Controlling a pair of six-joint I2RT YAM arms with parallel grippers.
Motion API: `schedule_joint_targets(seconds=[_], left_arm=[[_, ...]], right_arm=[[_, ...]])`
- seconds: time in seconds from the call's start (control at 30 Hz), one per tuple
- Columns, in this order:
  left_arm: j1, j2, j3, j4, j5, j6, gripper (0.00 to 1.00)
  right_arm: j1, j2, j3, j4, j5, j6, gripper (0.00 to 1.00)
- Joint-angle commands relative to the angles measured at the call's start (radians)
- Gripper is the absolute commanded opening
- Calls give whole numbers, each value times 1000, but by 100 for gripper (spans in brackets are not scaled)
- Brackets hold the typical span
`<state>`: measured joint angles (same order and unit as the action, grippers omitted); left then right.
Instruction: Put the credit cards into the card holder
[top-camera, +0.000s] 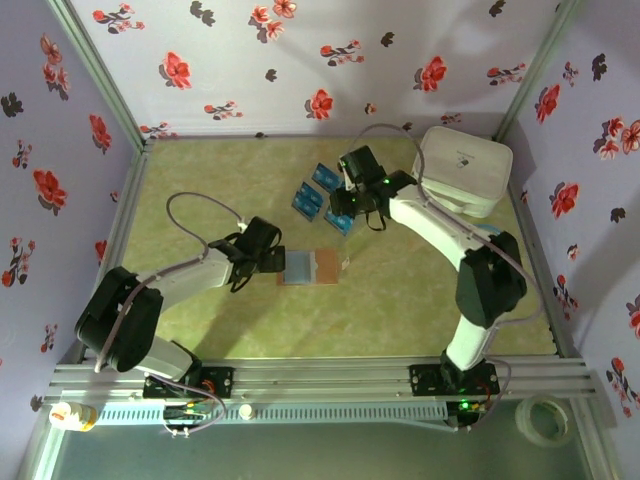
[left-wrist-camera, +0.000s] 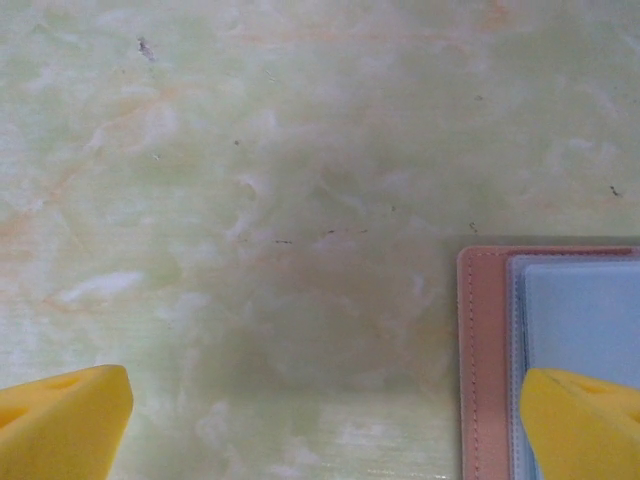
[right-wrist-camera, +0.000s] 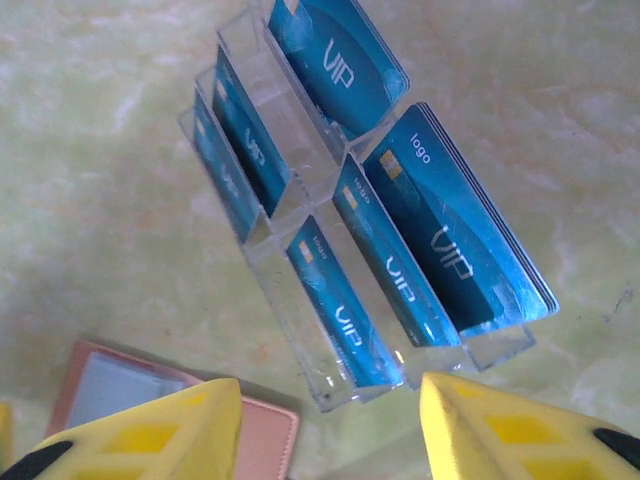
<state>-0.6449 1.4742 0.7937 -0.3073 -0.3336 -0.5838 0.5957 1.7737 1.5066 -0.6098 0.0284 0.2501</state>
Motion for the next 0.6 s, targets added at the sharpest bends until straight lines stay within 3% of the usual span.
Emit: schedule_joint_targets(seconds=[0.0,0.57], left_arm=[[14,-1,25,4,-18,21,100],[44,-44,-34,9,13,4,100]], right_arm=[[0,75,75,-113,4,-68,47],[3,229,192,-154,76,-122,32]])
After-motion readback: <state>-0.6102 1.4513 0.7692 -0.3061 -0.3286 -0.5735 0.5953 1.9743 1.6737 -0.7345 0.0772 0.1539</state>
